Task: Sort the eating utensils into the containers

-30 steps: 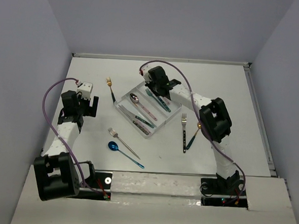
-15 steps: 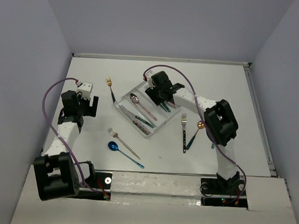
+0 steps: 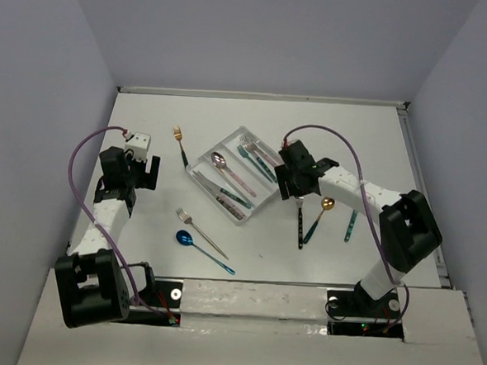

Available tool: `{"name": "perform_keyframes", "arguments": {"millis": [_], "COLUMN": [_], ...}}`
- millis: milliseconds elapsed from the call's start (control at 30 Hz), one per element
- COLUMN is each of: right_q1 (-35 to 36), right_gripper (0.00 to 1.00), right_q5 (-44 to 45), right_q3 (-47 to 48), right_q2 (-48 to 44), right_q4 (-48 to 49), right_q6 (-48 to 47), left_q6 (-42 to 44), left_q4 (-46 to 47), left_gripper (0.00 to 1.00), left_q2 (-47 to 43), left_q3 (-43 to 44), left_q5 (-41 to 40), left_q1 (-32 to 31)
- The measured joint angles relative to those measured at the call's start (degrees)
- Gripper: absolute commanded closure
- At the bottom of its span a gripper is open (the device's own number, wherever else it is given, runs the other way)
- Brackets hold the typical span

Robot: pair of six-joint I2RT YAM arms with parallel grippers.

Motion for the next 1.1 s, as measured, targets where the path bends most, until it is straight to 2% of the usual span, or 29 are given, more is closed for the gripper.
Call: {"name": "perform_keyframes", "arguments": {"millis": [133,267,367,500,533,633,833,1100], "right_q1": [-0.8,-0.8,-0.8,-0.8,-0.8,-0.8,-1.1,-3.3], "right_gripper": [0.3,0.33,0.39,0.51,0.61,0.78,0.99,1.0], "right_q5": [-0.7,-1.9,-2.9,-4.6,-4.9,-5.9,-6.1,-6.9], "right_q3": [-9.4,-12.6,-14.3,-15.7,-15.9,-15.9,-15.9,-15.7], "right_q2": [-0.9,-3.0,-4.4,-3.5,-2.9,-2.3,-2.0,-1.9], "right_q4": [-4.3,-5.0,-4.5,-3.2,-3.0,-1.4,-0.3,-0.1], "right_q6": [5.8,9.2,10.9,12.0,12.3,12.7,13.4,13.6], "left_q6": [0.0,0.0,0.0,0.0,0.0,0.0,0.0,0.0], "left_q4": [0.0,0.0,0.0,0.0,0.0,0.0,0.2,0.5], "left_gripper": [0.01,0.01,0.01,0.01,0.01,0.01,0.01,0.01], "left_q2": [-0.5,-0.8,-1.0,-1.1,-1.1,-1.2,-1.9,-2.2], "left_q3": [0.0,0.0,0.0,0.0,0.0,-0.1,-0.4,-0.4], "left_q5": [0.0,0.0,0.0,0.0,0.0,0.0,0.0,0.0], "left_q1": [0.0,0.0,0.0,0.0,0.0,0.0,0.0,0.0]}}
